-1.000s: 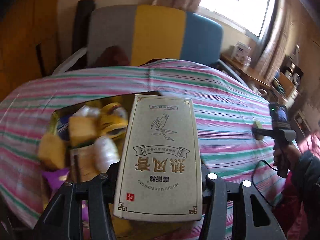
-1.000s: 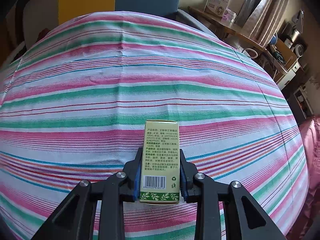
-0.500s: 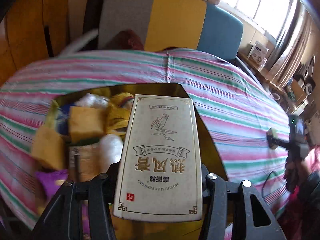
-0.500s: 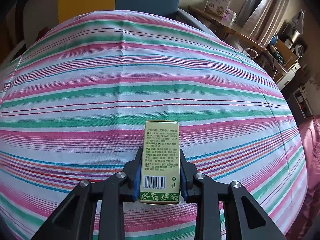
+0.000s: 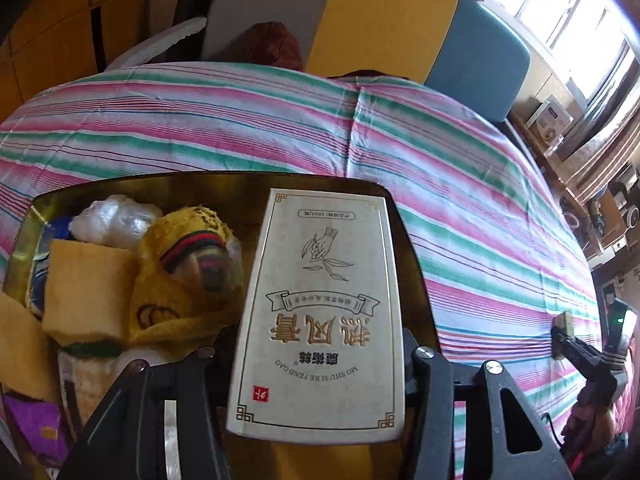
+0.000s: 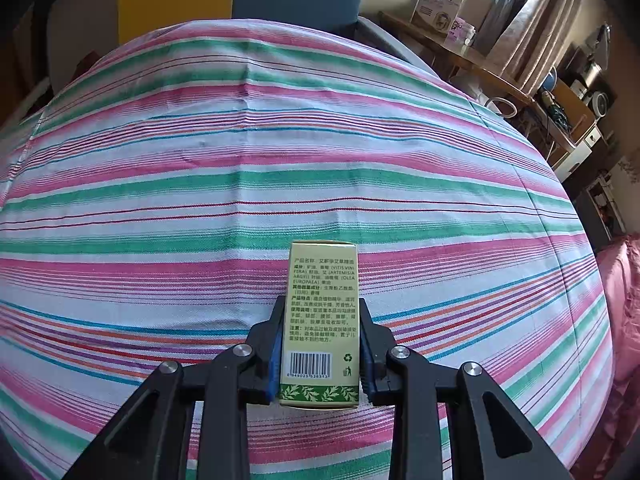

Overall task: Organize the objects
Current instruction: 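Lower the white box into the tray with the left gripper and release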

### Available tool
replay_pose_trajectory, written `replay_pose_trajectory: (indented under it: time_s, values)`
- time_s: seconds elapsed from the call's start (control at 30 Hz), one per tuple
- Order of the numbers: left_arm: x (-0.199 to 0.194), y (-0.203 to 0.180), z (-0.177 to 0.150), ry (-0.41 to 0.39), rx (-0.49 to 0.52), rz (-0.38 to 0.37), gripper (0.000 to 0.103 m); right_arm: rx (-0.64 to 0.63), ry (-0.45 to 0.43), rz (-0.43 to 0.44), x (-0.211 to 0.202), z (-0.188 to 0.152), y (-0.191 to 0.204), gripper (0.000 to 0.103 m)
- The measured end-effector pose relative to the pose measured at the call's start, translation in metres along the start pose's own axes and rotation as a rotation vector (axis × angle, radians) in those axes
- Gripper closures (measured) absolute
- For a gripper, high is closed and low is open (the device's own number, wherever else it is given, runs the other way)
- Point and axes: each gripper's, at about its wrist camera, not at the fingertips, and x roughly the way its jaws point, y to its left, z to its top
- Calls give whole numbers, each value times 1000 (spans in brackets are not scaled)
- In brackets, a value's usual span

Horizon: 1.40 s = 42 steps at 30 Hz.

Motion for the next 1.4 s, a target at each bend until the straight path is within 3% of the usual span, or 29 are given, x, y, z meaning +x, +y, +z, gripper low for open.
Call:
replay_pose_trajectory:
  time_s: [0.3,0.53,0.8,1.13,1.4]
  values:
    - [14,-1,0,48,-7,5,50,-3,0,-3,0,1,0,71]
    - [-3,0,-5,19,9,14,49,1,0,-2,0,0,-1,71]
    - [-35,-6,-24,-73,106,63,48,-1,0,-5,-1,-1,-2,71]
    - [-115,-1,-55,-284,172,96,48,-18,-3,-8,-2,-2,-1,72]
    - [-152,12,-71,-349,181,122,48,-22,-14,-10,-2,-5,-3,72]
